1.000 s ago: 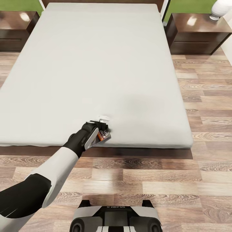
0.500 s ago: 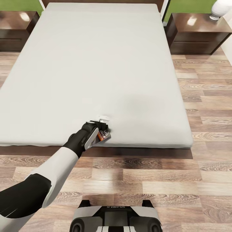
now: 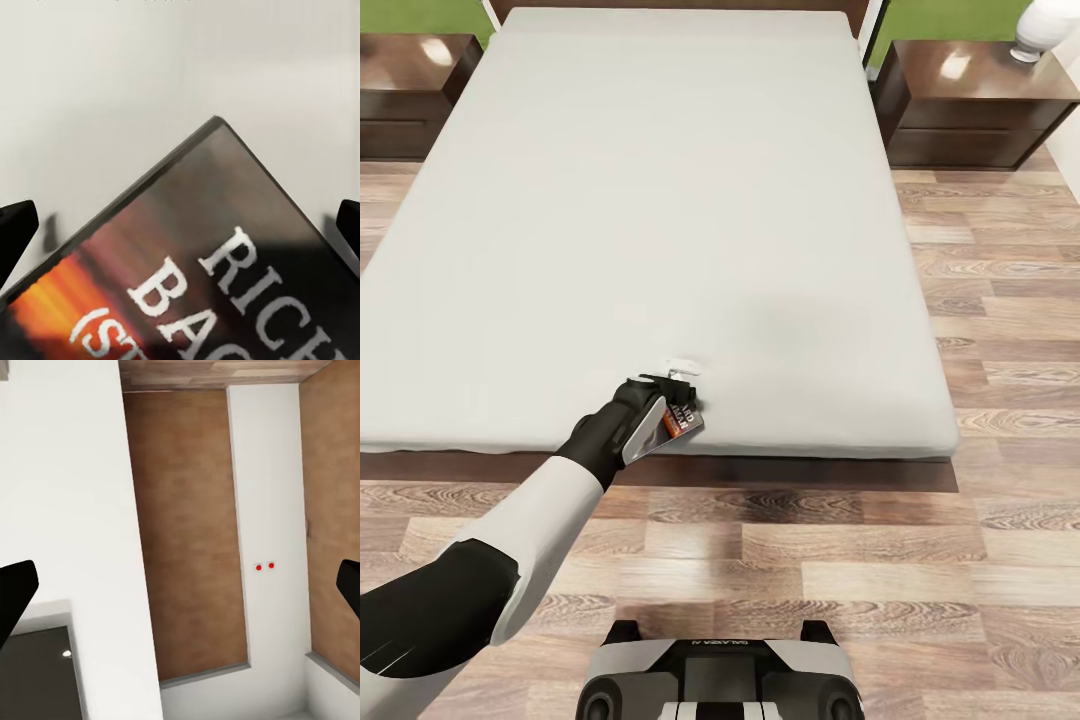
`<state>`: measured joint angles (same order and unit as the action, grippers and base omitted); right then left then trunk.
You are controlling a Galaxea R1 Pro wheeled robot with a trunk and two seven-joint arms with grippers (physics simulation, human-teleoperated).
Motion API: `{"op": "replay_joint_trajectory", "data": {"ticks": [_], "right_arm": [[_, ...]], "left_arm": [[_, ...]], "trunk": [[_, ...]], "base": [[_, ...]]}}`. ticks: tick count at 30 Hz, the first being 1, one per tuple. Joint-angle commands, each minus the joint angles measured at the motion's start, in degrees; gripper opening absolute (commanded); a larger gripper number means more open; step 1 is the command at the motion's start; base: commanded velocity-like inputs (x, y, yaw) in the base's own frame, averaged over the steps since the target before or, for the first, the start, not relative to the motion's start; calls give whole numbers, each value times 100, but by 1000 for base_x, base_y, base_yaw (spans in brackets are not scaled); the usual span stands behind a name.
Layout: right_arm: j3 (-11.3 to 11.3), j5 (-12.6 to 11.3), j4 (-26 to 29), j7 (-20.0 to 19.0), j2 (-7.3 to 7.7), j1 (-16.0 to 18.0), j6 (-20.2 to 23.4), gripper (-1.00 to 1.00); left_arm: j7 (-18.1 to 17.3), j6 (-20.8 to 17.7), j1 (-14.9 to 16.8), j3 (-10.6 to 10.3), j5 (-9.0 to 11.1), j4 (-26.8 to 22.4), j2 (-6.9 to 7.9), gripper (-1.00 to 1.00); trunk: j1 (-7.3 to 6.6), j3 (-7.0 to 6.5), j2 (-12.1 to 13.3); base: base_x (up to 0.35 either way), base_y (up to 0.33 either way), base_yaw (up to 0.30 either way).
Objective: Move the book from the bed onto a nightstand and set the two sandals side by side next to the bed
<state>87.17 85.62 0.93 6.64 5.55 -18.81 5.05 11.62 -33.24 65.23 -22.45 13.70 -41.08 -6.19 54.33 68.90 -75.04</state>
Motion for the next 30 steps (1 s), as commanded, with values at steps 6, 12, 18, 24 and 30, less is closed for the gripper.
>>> {"op": "replay_joint_trajectory", "data": {"ticks": [6, 12, 18, 24, 30], "right_arm": [[-64, 60, -5, 21, 0, 0, 14, 100], [-147, 60, -5, 21, -1, 0, 14, 100], [-167, 60, -5, 21, -1, 0, 14, 100], [-177, 60, -5, 21, -7, 0, 14, 100], [-179, 60, -5, 21, -9, 0, 14, 100]], "left_arm": [[51, -23, 4, -22, 63, -11, 3, 100], [51, -18, 5, -23, 63, -13, 3, 100], [51, -16, 8, -23, 63, -14, -7, 100], [52, -6, 90, -33, 59, -198, -82, 100], [100, -33, 497, -16, 56, -491, -91, 100]], "trunk": [[1, 2, -2], [1, 2, -2], [1, 2, -2], [1, 2, -2], [1, 2, -2]], "base": [[-2, 0, 0], [0, 0, 0], [0, 0, 0], [0, 0, 0], [0, 0, 0]]}}
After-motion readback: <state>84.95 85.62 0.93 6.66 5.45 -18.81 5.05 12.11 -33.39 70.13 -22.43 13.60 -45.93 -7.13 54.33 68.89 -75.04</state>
